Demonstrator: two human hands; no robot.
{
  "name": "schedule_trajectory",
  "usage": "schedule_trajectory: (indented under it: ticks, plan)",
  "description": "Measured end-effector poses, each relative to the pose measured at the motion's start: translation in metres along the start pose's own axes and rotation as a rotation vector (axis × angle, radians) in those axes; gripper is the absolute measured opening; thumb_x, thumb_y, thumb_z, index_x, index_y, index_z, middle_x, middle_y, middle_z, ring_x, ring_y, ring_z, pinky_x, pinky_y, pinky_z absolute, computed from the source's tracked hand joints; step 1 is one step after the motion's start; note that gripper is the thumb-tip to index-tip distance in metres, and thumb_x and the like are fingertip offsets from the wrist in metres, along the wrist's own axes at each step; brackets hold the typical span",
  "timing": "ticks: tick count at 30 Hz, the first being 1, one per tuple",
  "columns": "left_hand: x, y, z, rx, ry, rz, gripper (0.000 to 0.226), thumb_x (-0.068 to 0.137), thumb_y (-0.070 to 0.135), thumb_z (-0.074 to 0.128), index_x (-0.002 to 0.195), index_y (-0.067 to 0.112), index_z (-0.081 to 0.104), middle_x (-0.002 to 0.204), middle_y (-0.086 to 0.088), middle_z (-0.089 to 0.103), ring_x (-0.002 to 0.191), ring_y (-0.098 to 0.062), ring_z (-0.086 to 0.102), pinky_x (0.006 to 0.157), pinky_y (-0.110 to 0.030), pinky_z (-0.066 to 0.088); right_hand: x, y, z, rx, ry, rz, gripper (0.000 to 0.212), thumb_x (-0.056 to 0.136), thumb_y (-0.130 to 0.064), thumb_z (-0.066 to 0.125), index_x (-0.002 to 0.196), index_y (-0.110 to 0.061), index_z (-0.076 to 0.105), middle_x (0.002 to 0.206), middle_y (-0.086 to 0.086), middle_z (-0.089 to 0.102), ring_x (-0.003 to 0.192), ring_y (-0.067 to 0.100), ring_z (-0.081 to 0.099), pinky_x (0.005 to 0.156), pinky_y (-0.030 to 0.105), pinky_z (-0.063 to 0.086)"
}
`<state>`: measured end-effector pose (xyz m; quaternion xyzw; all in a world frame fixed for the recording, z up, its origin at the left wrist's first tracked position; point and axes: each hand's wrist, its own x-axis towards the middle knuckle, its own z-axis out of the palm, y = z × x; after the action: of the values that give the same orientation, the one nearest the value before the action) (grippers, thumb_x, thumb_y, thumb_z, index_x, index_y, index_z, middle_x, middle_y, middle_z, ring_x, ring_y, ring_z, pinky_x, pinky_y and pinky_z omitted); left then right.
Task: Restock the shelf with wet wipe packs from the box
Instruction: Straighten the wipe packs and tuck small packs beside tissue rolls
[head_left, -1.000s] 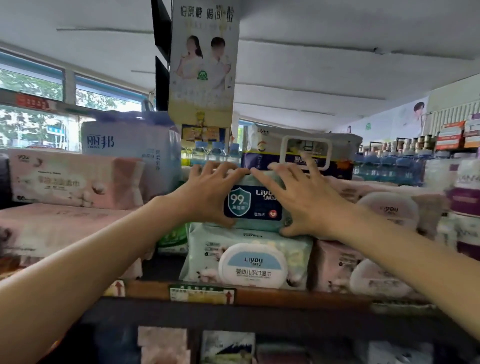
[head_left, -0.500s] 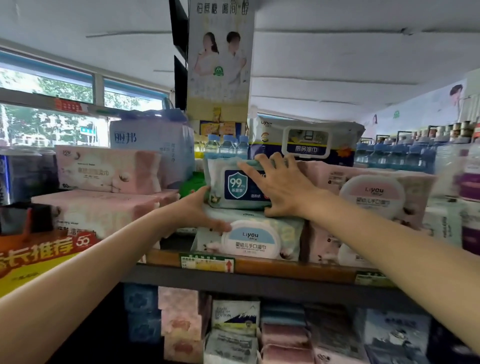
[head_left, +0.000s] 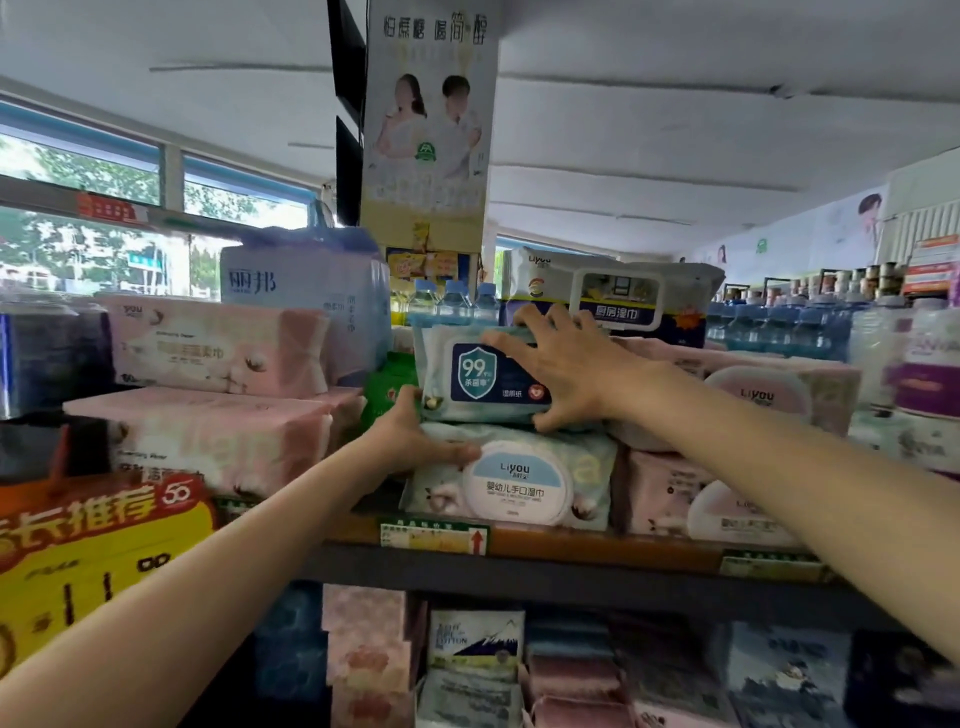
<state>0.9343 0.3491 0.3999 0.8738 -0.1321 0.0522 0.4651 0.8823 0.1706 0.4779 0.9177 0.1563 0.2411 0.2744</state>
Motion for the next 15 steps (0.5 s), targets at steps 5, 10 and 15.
schedule_trajectory:
  ticks: [5,10,15]
  plan:
    - [0.002,0.006,-0.017,0.086,-0.161,0.018,0.085,0.068,0.036,0.078,0.135,0.018,0.028,0.132,-0.005,0.047,0.101,-0.019,0.054,0.085,-0.032,0.052,-0.017,0.005,0.002,-0.103,-0.062,0.041,0.105,0.079,-0.045,0.065,0.144,-0.035,-0.017,0.154,0.014,0.003,0.138,0.036,0.017,0.112,0.051,0.017]
    - [0.009,0.011,-0.031,0.151,-0.189,0.126,0.063,0.076,0.031,0.072,0.13,0.017,0.042,0.129,-0.002,0.051,0.111,-0.018,0.051,0.099,-0.033,0.041,-0.053,0.005,0.022,-0.028,-0.074,0.054,0.088,0.088,-0.045,0.05,0.144,-0.037,-0.018,0.151,0.011,-0.03,0.14,0.031,-0.025,0.113,0.049,-0.011]
    - [0.011,0.016,-0.025,0.189,-0.225,0.201,0.081,0.071,0.024,0.077,0.139,0.019,0.032,0.14,-0.002,0.045,0.125,-0.021,0.045,0.11,-0.039,0.034,-0.054,0.004,0.03,-0.078,-0.111,0.119,0.103,0.082,-0.049,0.06,0.142,-0.036,-0.022,0.146,0.011,-0.038,0.139,0.032,-0.028,0.114,0.052,-0.011]
